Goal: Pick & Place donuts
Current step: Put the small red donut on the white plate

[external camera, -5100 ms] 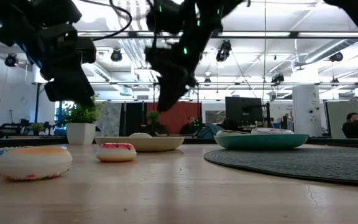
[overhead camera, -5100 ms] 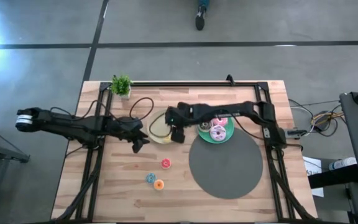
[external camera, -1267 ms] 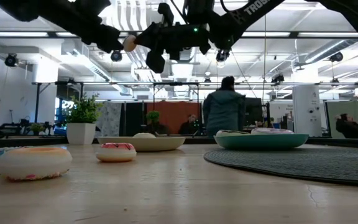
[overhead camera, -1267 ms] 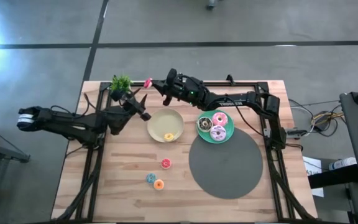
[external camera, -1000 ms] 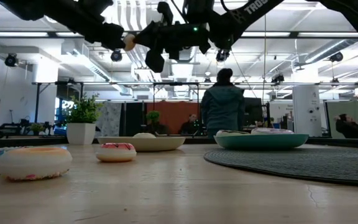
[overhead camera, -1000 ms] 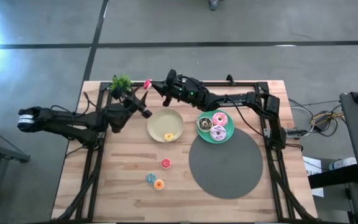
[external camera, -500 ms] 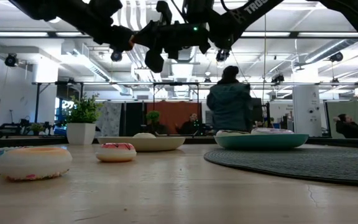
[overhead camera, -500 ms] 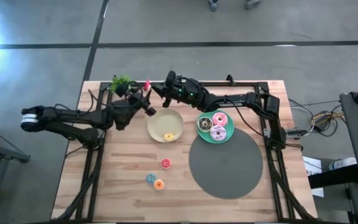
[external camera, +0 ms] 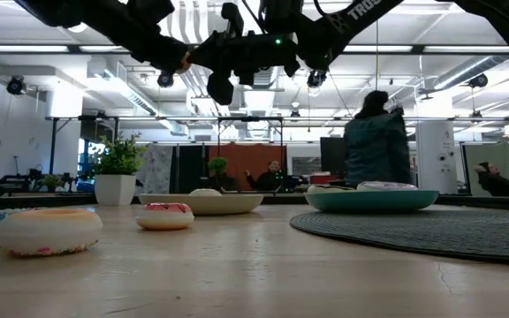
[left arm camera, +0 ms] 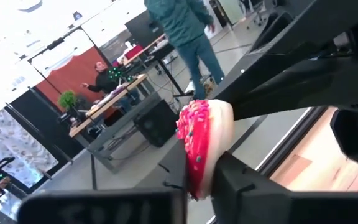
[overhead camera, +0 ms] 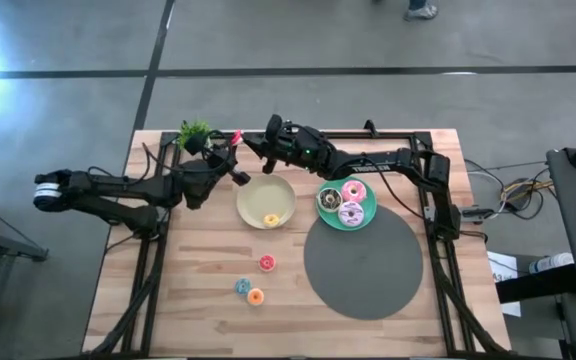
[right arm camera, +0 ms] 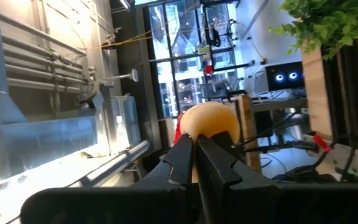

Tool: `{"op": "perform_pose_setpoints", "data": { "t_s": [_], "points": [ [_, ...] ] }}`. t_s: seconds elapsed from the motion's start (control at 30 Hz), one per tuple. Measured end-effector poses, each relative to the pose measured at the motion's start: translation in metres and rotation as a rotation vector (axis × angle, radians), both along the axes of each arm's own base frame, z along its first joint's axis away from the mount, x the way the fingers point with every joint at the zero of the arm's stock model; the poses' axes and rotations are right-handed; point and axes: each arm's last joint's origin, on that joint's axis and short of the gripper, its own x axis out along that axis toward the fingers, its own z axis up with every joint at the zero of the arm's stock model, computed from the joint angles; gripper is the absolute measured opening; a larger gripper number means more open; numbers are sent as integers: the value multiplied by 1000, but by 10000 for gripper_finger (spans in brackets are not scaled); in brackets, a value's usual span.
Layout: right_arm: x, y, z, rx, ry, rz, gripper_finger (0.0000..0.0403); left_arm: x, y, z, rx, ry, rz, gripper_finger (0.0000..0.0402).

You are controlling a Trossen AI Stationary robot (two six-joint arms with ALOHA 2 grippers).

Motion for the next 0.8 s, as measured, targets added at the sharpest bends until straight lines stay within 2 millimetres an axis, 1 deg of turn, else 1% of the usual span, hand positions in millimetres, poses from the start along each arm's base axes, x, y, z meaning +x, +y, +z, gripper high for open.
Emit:
{"op": "perform_pose_setpoints", "data": {
  "t_s": [0.1,0.17,0.27,0.37,0.5,0.6,0.7,0.8],
  "points": [
    [-1,0,0,-62,42,5,13,0,0,1,-1,18,2,6],
    [-3,1,2,-97,69,11,28,0,0,1,-3,35,2,4],
    [-10,3,5,-144,146,16,66,0,0,-3,-7,58,2,3],
    [-23,5,11,-195,250,25,114,-1,0,-5,-22,59,3,3],
    [-54,11,27,-368,486,76,172,0,-3,-10,-51,79,-35,2],
    [-84,19,47,-502,647,107,201,0,-9,-21,-127,129,-141,2],
    [-115,28,63,-570,764,140,214,-1,-19,-38,-223,177,-249,2],
    [-144,34,73,-588,871,119,216,-4,-32,-57,-264,232,-330,2]
  ]
}}
